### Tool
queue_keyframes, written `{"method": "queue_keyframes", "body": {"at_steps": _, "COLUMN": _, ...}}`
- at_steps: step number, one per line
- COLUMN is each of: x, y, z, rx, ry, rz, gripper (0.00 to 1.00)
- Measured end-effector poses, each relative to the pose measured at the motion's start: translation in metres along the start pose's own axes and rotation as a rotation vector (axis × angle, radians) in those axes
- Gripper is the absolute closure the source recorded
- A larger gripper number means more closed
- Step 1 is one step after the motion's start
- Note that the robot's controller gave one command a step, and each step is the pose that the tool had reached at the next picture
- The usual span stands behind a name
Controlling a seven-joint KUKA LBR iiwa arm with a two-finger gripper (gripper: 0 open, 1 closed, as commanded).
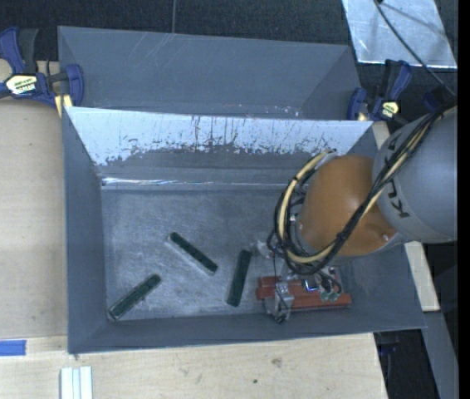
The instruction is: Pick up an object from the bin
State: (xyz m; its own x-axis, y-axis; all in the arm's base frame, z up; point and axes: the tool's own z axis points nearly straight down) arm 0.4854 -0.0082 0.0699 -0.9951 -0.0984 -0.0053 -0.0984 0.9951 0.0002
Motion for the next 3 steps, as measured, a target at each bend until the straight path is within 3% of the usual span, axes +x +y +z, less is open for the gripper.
{"method": "queue_keyframes", "body": {"at_steps": 1, "x": -0.012, "y": -0.026, "z": -0.001, "rx": 0.001, "ry": 0.003, "rz": 0.038, "gripper": 0.00}}
{"method": "queue_keyframes", "body": {"at_steps": 2, "x": -0.013, "y": -0.026, "z": -0.003, "rx": 0.001, "ry": -0.003, "rz": 0.036, "gripper": 1.00}}
{"method": "queue_keyframes", "body": {"at_steps": 3, "x": -0.009, "y": -0.034, "z": -0.122, "rx": 0.002, "ry": -0.005, "rz": 0.064, "gripper": 1.00}}
